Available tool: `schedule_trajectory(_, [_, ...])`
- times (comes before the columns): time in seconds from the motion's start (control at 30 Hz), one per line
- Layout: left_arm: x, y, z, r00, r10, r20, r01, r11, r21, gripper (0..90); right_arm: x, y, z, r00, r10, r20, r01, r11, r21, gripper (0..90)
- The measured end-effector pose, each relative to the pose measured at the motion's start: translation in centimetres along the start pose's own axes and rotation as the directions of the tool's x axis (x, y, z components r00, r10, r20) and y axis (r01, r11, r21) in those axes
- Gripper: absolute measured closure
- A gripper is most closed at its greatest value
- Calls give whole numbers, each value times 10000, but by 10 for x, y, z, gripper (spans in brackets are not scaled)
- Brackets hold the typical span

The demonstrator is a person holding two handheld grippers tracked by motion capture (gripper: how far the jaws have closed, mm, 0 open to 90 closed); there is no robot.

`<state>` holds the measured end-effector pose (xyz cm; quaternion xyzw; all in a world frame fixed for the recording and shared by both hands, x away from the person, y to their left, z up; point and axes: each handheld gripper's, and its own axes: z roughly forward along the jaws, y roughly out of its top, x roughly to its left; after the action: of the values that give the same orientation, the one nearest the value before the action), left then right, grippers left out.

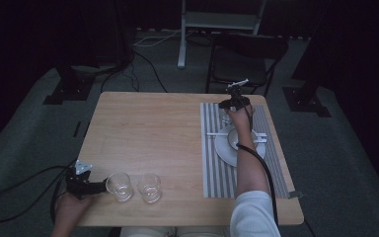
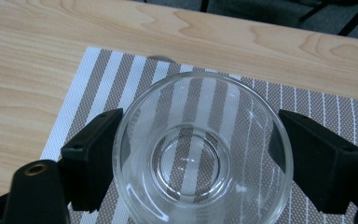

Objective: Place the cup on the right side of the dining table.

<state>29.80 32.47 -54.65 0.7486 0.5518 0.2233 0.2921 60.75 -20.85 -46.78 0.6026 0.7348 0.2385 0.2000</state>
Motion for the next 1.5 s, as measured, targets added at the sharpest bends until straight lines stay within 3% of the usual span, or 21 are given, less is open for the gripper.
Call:
schedule_trajectory(0.33, [0,0,0,10000,-2,1,2,10000,0,8,1,-1,-12,9999,136,30,-135,9997,-214,165])
schedule_trajectory(0.5, [0,0,0,10000,-4,0,4,10000,1,8,-2,-4,-26,9987,450,-221,-464,9965,-701,164])
schedule_trajectory(0.83, [0,0,0,10000,-2,-1,2,10000,2,8,5,-16,-39,9995,99,-315,-124,9966,-820,164])
schedule_trajectory(0.97, [0,0,0,10000,1,0,-1,10000,1,8,11,-24,-46,9974,4,-725,-68,9960,-887,132])
schedule_trajectory(1.1, [0,0,0,10000,-1,-1,1,10000,3,8,15,-31,-49,9964,40,-843,-129,9944,-1047,131])
schedule_trajectory(1.17, [0,0,0,10000,1,0,-1,10000,3,8,23,-38,-51,9962,-275,-827,180,9934,-1135,131])
schedule_trajectory(1.5, [0,0,0,10000,-1,0,1,10000,3,8,46,-60,-59,9901,-742,-1189,553,9863,-1553,130])
